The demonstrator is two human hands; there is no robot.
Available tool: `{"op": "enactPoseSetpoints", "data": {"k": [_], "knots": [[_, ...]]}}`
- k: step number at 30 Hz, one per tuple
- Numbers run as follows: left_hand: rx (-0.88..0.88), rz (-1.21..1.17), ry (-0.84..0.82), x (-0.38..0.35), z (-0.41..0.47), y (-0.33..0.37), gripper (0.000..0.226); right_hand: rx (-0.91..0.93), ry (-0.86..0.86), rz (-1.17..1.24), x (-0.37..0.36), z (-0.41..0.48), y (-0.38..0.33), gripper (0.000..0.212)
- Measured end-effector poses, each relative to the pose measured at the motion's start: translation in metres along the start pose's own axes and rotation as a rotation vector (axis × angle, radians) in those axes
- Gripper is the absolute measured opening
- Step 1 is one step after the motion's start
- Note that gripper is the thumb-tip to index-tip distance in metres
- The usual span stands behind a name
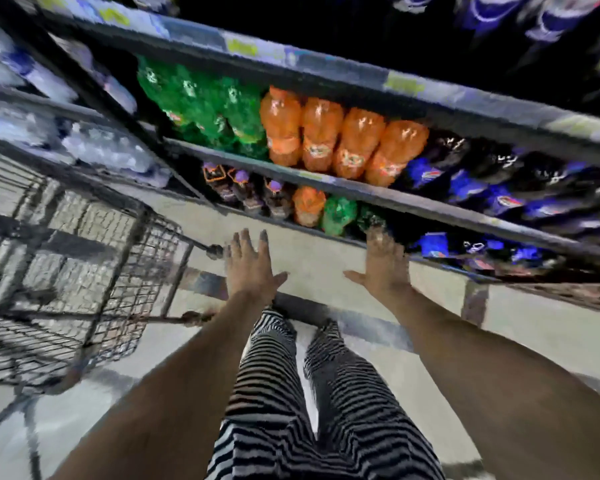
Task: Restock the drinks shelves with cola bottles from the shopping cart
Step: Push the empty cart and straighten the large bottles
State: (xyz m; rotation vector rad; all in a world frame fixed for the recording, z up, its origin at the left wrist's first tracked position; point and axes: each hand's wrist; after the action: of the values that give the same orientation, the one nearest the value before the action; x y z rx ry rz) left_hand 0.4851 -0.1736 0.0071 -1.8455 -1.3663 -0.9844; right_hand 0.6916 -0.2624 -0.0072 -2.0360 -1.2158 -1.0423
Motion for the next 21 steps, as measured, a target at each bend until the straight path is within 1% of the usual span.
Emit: {"op": "enactPoseSetpoints", "data": {"k": [3,6,9,13,17,21], "knots": [[-0.107,0.058,0.008,-0.008,0.000,0.042,0.096,-0.045,-0.003,0.035,-0.017,-0.013,0.033,0.094],[-0.224,0.137,0.009,-0.020,0.003,0.075,0.094,-0.089,-0.007,0.079,-0.034,-0.016,0.050,0.096],[-0.317,0.181,0.021,-0.044,0.015,0.098,0.093,-0.107,-0.015,0.147,-0.064,-0.005,0.060,0.097],[-0.422,0.228,0.062,-0.093,0.051,0.118,0.092,-0.160,0.049,0.253,-0.111,0.029,0.070,0.097],[-0.494,0.182,0.122,-0.151,0.108,0.135,0.091,-0.218,0.167,0.315,-0.166,0.095,0.083,0.098],[-0.547,0.000,0.257,-0.211,0.170,0.159,0.087,-0.273,0.383,0.430,-0.223,0.178,0.098,0.105]]}}
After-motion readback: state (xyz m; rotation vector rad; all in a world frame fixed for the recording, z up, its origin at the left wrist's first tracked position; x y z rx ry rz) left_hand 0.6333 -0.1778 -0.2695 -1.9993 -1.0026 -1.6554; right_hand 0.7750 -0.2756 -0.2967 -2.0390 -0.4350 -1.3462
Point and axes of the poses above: each hand's wrist, its own z-axis towards the middle knuckle, its own x-axis out of the back of the hand, y = z × x, and after that the axes turned 4 degrees about x, right-handed
